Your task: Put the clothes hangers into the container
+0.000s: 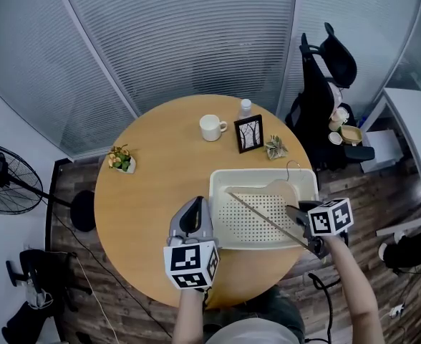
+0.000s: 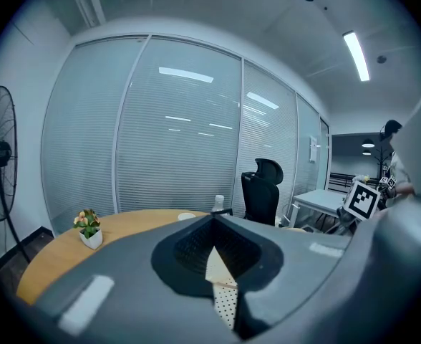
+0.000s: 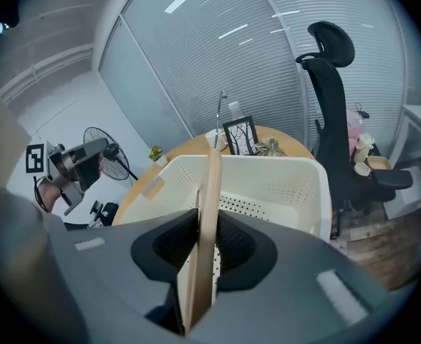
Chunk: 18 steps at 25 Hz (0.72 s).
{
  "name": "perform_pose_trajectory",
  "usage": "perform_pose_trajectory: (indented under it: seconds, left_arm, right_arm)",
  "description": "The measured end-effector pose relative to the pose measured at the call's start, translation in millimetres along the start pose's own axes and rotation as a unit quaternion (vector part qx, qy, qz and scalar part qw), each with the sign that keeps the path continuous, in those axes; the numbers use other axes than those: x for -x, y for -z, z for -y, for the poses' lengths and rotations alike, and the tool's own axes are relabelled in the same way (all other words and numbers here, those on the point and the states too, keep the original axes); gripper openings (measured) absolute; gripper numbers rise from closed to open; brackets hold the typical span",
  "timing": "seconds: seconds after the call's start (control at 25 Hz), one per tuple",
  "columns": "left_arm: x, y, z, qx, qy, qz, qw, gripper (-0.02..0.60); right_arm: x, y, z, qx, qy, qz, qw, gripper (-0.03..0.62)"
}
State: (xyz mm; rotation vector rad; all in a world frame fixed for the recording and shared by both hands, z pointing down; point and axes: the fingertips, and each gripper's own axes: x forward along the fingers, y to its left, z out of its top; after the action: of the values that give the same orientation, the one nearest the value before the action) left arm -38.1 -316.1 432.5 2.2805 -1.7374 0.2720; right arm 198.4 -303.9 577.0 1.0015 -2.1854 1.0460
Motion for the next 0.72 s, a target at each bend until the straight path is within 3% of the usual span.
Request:
perform_pose_trajectory:
  seconds: [0.36, 0.72]
  left_arm:
    - [-0.5, 0.9, -2.6, 0.001, -0.004, -0.001, 1.0000, 0.000]
    - [-0.9, 3.7, -5.6, 0.004, -0.005, -0.005, 1.0000, 0.000]
  right_arm:
    - [-10.9, 8.4, 23.1, 0.062, 0.085, -0.041, 0.994, 0.135]
    - [-18.0, 14.1, 32.0, 0.144, 0.166, -0.085, 0.972, 0.172]
